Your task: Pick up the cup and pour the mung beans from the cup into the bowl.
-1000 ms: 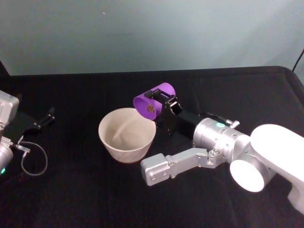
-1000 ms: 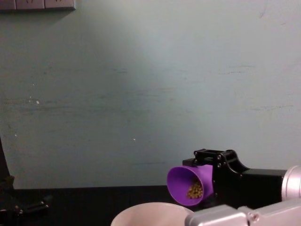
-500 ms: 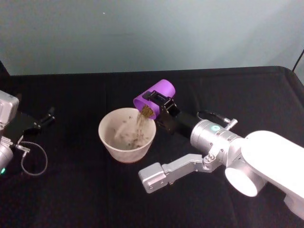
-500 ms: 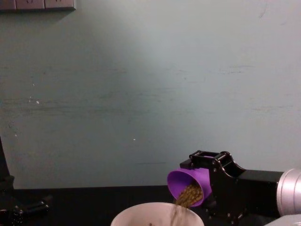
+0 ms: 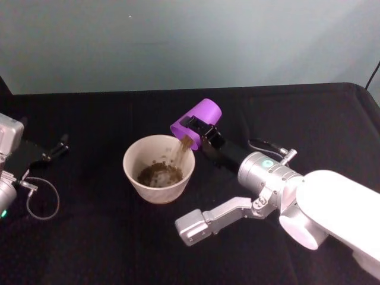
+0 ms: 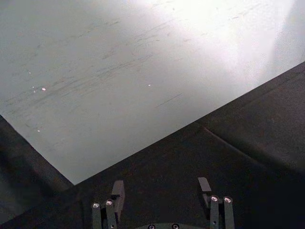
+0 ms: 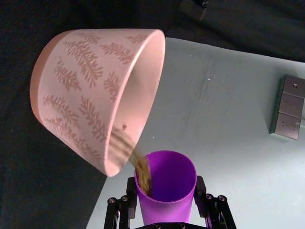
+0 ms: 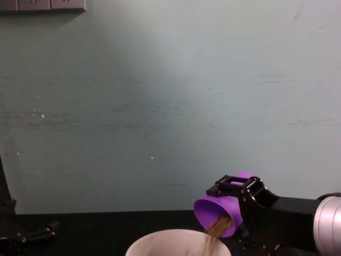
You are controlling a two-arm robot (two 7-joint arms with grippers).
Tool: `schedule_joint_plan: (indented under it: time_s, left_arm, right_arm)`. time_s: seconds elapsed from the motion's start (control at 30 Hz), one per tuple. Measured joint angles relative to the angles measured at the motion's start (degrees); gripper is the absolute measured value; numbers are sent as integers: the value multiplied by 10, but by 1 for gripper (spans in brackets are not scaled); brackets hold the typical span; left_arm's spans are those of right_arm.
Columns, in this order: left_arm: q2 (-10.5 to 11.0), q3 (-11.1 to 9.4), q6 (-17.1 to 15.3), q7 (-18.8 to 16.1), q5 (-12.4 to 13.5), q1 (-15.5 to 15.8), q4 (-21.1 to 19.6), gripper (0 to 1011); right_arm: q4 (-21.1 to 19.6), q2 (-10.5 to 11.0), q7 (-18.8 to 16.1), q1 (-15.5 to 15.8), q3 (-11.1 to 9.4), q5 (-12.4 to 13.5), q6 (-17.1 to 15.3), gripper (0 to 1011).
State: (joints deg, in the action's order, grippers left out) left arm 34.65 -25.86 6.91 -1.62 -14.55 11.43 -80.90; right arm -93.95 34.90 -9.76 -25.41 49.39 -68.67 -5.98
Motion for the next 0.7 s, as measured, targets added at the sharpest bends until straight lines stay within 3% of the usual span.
schedule_joint_plan:
  time_s: [0.17, 0.4, 0.7]
  left_arm:
    - [0, 0, 0, 0, 0, 0, 0, 1000]
    - [0, 0, 0, 0, 0, 0, 0, 1000]
    - [0, 0, 0, 0, 0, 0, 0, 1000]
  right_arm:
    - [1, -1, 0, 1, 2, -23, -3, 720]
    - [1, 2, 11, -3, 20, -97, -13, 720]
    - [2, 4, 20, -8, 34, -161, -21, 720]
